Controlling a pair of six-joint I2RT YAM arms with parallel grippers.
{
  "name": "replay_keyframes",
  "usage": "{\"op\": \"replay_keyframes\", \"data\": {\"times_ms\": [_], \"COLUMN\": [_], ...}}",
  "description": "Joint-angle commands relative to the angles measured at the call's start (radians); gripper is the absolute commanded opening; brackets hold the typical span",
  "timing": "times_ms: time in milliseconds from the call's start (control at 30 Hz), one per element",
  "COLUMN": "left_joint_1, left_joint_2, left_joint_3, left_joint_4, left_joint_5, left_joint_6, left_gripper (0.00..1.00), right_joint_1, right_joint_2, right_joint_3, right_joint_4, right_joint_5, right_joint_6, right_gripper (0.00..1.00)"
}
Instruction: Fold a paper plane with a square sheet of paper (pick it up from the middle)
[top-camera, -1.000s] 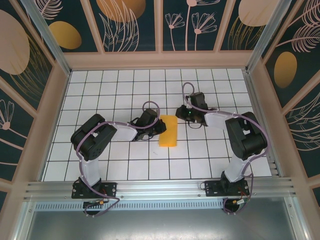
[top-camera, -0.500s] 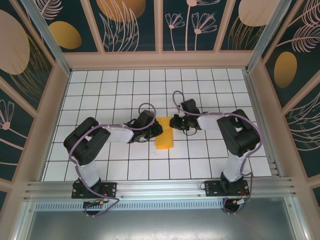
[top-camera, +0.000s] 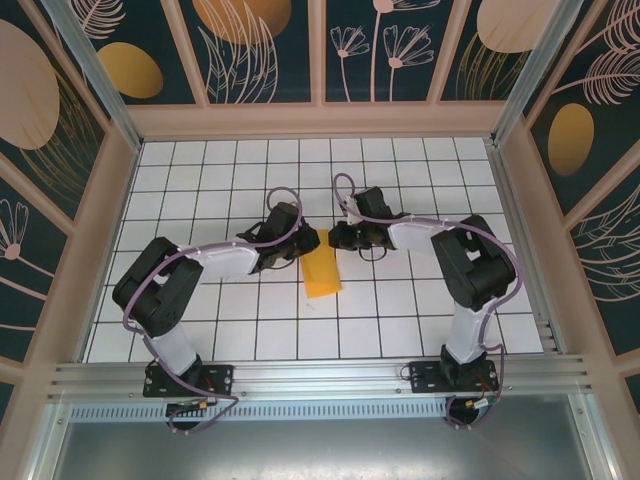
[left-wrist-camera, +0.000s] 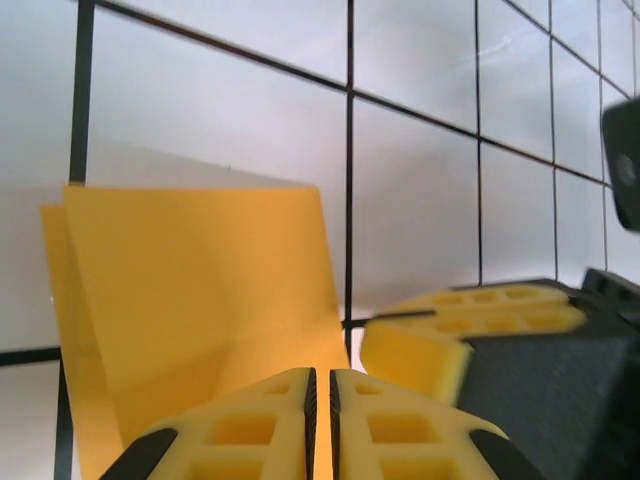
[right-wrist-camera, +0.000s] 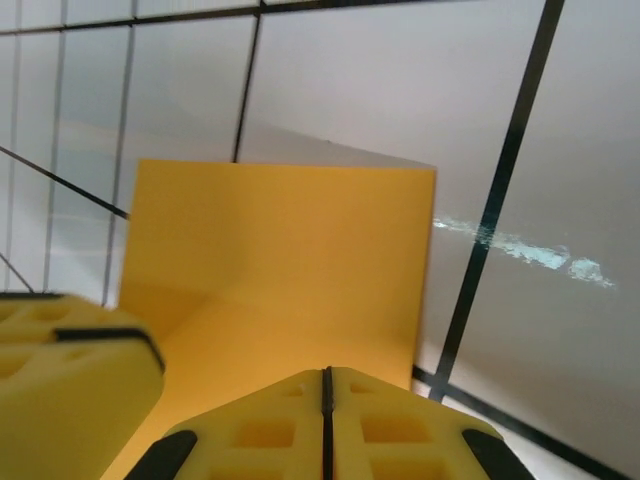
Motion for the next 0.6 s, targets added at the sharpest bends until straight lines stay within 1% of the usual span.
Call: {"op": "replay_keyframes", "data": {"times_ms": [0,67,233,567], "left_joint_1": [0.004,0.004,0.004,0.004], "left_joint_2": [0.036,0.072,0.162,0.235], "left_joint_3": [0.092,0.136,0.224,0.249], "left_joint_4": [-0.02,-0.026,-0.075,-0.091], "left_joint_5": [0.024,0.055,0.07,0.086], "left_joint_6": [0.055,0.073,0.107,0.123], "left_gripper": [0.16,0.16,0.16,0.13], "right_joint_1": [-0.005,-0.004,0.007,0.011], "right_joint_2": [-0.071,-0.093,-0.107,-0.081], "right_joint_3": [-0.057,-0.097,-0.151,-0.172], "right_joint_4": [-0.007,0.015,0.062,0.111], "right_joint_5": [0.001,-0.005,-0.074,-0.109], "right_joint_6": [0.046,0.073,0.112,0.141], "right_gripper": [0.11,0.11,0.11,0.11]}}
